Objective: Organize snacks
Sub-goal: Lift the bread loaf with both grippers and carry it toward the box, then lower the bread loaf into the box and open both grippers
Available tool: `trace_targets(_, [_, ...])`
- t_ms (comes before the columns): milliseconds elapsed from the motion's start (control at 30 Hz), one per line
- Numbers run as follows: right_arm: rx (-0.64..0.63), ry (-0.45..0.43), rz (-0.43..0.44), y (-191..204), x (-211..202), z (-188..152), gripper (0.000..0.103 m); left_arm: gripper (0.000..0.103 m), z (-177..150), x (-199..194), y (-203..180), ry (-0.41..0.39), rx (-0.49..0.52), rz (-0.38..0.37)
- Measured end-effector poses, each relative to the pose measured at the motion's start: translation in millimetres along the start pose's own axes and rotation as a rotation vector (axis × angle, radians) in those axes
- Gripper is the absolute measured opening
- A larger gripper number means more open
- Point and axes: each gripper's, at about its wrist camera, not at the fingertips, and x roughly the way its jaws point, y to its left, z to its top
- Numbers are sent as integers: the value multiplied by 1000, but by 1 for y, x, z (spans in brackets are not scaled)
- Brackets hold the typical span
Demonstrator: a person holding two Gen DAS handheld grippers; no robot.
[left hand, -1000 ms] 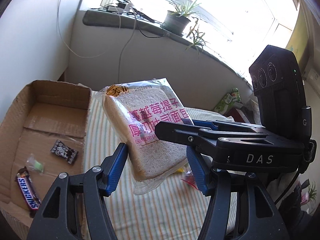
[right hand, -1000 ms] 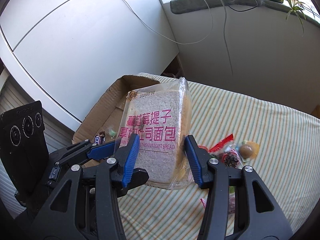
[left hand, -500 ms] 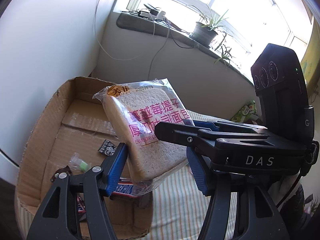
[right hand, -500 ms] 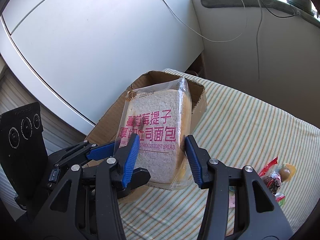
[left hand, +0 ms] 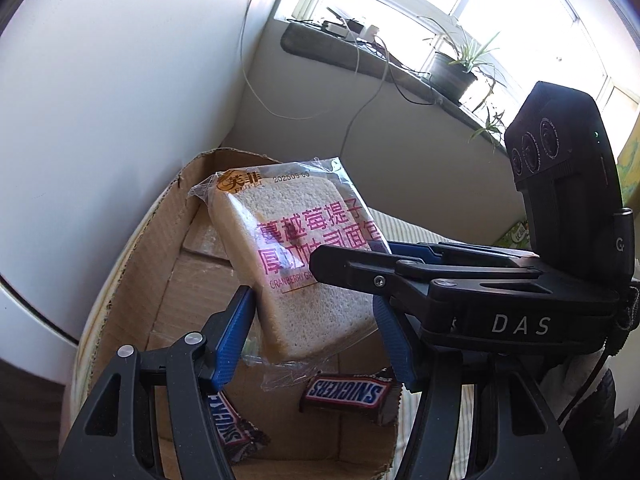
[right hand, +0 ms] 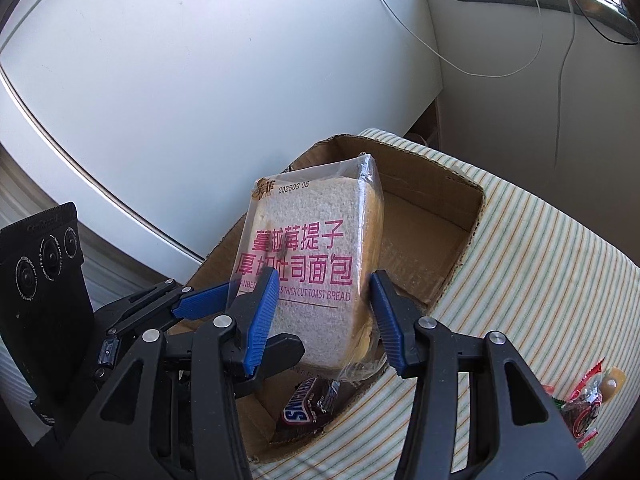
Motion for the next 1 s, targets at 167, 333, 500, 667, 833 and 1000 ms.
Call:
trace_targets(167, [1,14,12,-3,7,1,50,60,0,5,6,7,-12,15])
trace_targets(333, [-7,21,16,-3,11,3,50,60,1,11,8,11,-21,26])
trace_targets(500, [-24,7,-23,1,11,4,59,59,0,11,8,10,-17,55])
trace_targets(667, [-20,-14,-28,-1,-2,3,69,59,-3,5,5,0,-11,68])
trace_targets(833, [-33,-30,-52,-1,-18,-2,69,59,-7,-3,-3,-16,10,80])
trace_targets(1000, [-37,-63,-84,-5,-43,-12,69,59,-11,-13,-20,-40,49,89])
